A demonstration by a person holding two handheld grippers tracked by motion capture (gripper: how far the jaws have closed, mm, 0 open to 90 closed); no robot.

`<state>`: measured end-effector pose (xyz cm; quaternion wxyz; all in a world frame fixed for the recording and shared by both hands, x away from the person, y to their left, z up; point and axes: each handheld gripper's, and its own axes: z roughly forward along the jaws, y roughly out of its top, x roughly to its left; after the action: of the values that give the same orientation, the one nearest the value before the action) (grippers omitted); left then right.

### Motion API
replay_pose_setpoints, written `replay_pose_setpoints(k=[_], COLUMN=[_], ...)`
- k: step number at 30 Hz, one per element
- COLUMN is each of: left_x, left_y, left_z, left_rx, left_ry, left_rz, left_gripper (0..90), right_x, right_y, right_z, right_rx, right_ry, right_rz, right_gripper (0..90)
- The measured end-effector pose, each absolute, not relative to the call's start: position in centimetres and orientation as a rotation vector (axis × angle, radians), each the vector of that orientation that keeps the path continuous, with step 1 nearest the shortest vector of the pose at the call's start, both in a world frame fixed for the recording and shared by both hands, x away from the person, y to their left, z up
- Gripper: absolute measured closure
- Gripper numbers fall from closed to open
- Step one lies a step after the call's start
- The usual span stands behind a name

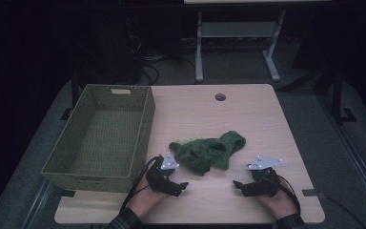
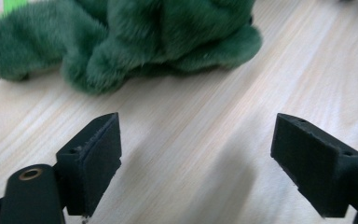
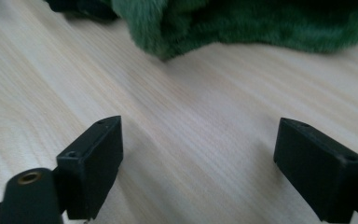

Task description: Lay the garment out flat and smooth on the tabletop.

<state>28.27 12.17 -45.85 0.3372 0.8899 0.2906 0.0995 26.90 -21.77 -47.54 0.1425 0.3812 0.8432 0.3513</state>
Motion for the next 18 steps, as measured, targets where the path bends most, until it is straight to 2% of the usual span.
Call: replay_pose_setpoints(k=[2, 8, 14, 18], left_x=[28.3, 28.1, 27.9, 27.9], left_y=[12.2, 12.3, 12.8, 12.8], left_z=[-46.2, -47.2, -47.7, -47.8], left_rx=[2.317, 2.313, 2.260, 2.254], left_ry=[0.763, 0.736, 0.699, 0.704], left_rz=[0.274, 0.290, 0.299, 0.295], left_gripper=[13.4, 12.3, 12.4, 12.4], right_x=[26.9, 27.5, 28.3, 29.2], right_y=[-21.7, -21.3, -20.4, -19.7], right_z=[-47.4, -46.0, -45.3, -44.9], right_rx=[1.097, 1.077, 1.038, 1.021], right_ry=[2.436, 2.455, 2.481, 2.500], right_rz=[1.019, 1.114, 1.147, 1.180], right_gripper=[16.2, 32.0, 39.0, 47.4])
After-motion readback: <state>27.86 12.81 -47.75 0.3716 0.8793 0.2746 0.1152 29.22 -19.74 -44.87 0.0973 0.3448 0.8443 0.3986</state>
